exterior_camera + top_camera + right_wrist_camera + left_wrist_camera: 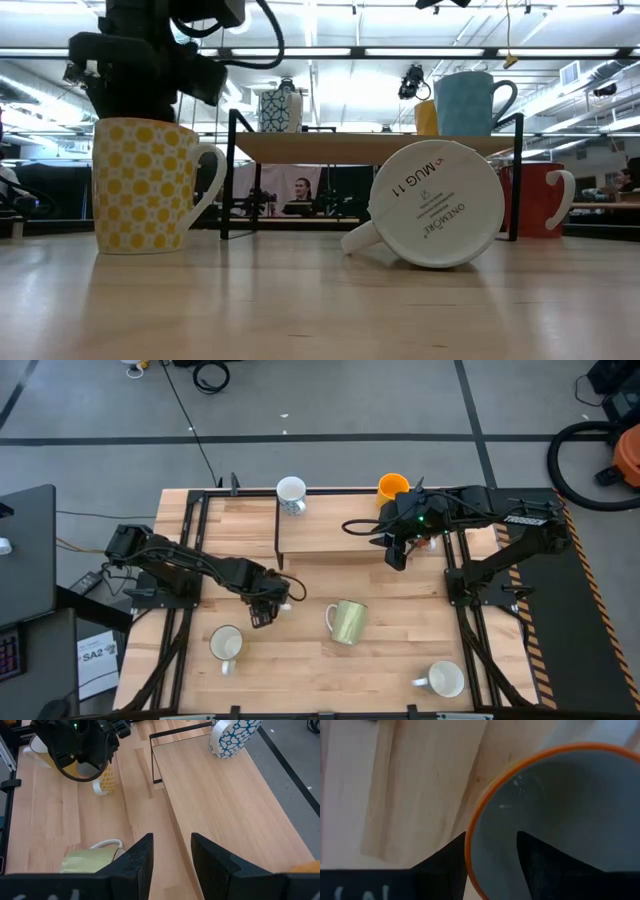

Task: Place coffee mugs
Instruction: Put the yellow patterned mug on the shelf

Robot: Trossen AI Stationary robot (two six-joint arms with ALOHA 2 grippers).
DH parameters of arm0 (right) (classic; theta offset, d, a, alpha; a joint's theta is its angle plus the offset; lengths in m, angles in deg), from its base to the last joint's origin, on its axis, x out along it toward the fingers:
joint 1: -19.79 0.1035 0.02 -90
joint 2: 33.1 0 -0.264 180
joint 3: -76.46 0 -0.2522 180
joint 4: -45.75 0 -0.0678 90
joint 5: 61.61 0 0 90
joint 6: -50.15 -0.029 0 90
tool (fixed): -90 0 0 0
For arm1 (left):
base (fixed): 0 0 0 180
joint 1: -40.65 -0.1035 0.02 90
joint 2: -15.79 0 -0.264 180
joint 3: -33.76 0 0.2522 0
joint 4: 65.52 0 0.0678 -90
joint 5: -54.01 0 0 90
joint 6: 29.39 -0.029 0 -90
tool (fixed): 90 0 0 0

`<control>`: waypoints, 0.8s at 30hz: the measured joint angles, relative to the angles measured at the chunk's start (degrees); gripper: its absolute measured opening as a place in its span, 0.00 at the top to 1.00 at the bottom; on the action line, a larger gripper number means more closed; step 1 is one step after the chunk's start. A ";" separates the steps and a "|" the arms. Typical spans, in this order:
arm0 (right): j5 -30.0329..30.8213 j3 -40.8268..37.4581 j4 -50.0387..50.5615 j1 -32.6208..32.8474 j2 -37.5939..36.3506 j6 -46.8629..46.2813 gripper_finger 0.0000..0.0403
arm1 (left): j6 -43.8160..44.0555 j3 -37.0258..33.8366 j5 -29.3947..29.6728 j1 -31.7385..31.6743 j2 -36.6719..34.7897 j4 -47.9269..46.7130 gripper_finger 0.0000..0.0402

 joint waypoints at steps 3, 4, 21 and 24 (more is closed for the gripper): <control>0.00 0.00 0.00 0.00 0.00 0.00 0.66 | 5.56 0.00 -0.18 0.02 0.00 -0.72 0.58; 0.00 0.00 0.00 0.00 0.00 -0.01 0.66 | 7.03 0.00 -0.17 0.02 0.00 -0.89 0.58; 0.00 0.00 0.00 0.00 0.00 0.00 0.66 | 7.68 0.00 0.00 -0.78 0.00 -0.67 0.83; 0.00 0.00 0.00 0.00 0.00 0.00 0.66 | 3.16 0.00 -0.21 -1.57 -0.01 -0.37 0.91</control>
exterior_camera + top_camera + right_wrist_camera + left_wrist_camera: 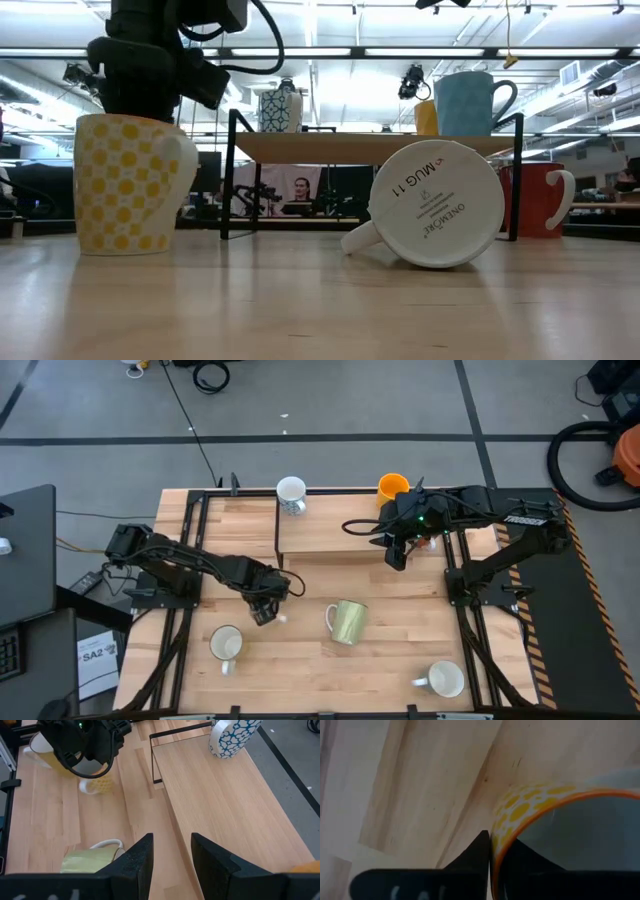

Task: Place coffee mugs
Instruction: Put the yellow patterned mug on the shelf

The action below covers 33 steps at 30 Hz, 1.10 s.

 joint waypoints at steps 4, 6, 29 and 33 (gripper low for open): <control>0.00 0.00 0.00 0.00 0.00 0.00 0.66 | -6.25 0.00 0.04 -1.35 -0.06 0.94 0.93; 0.00 0.00 0.01 0.00 0.00 0.00 0.66 | -9.10 0.00 0.05 -2.03 -0.06 1.89 0.93; 0.00 0.00 0.00 0.00 0.00 0.00 0.66 | -32.23 30.38 2.15 -12.27 0.03 -7.88 0.93; 0.00 0.00 0.02 0.00 0.00 0.00 0.66 | -34.58 33.99 4.63 -15.69 0.01 -9.78 0.93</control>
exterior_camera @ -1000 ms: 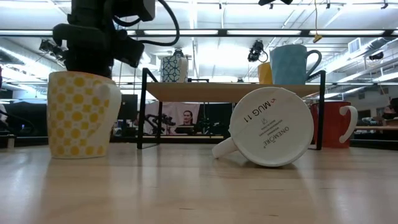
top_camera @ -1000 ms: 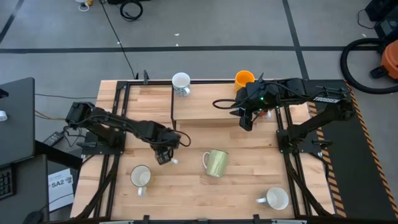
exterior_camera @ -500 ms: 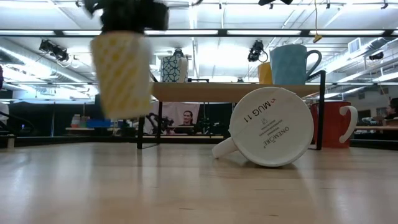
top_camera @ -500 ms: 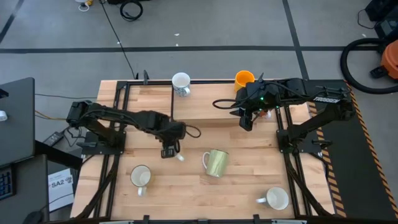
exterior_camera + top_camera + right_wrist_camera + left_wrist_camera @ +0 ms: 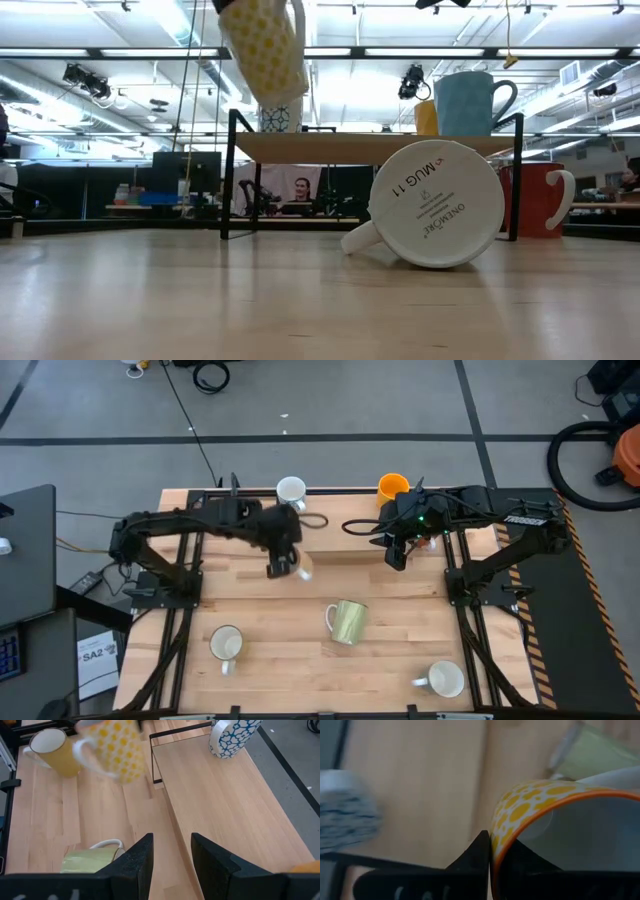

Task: Place coffee mugs
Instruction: Put the yellow patterned mug on the shelf

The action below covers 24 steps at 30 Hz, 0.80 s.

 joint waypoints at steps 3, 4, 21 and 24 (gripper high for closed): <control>0.00 0.00 -0.02 0.00 0.00 0.00 0.66 | -1.98 1.32 1.96 -2.77 -0.04 -0.42 0.93; 0.00 0.00 0.00 0.00 0.00 0.00 0.66 | -2.30 1.40 2.44 -3.72 -0.04 -0.44 0.93; 0.01 0.00 -0.02 0.00 0.00 0.00 0.66 | -2.84 1.53 2.46 -14.67 0.17 -2.67 0.91; 0.00 0.00 -0.02 0.00 0.00 0.00 0.66 | -2.85 1.59 2.41 -14.51 0.56 -3.25 0.91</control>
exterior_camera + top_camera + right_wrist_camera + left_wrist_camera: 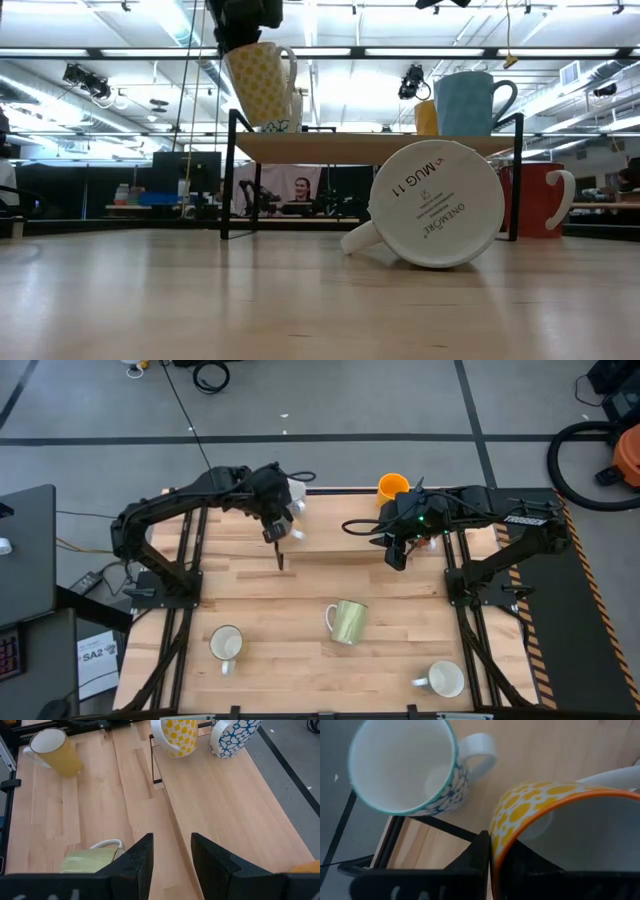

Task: Place coffee mugs
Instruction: Put the yellow patterned mug on the shelf

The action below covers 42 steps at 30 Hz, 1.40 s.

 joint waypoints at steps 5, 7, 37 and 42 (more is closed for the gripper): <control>0.01 0.00 0.00 0.00 0.00 0.00 0.66 | 0.13 -0.02 -0.11 0.00 0.93 -0.29 0.91; 0.02 0.00 0.00 0.00 -0.01 0.00 0.66 | 0.18 -0.02 -0.11 -0.02 1.53 -0.20 0.91; 0.00 0.00 -0.02 0.00 -0.01 -0.01 0.66 | 0.02 -0.02 0.00 0.01 2.72 -0.06 0.89; 0.00 0.00 -0.02 0.00 -0.02 -0.01 0.66 | 0.02 -0.02 0.11 -0.02 2.66 -0.04 0.83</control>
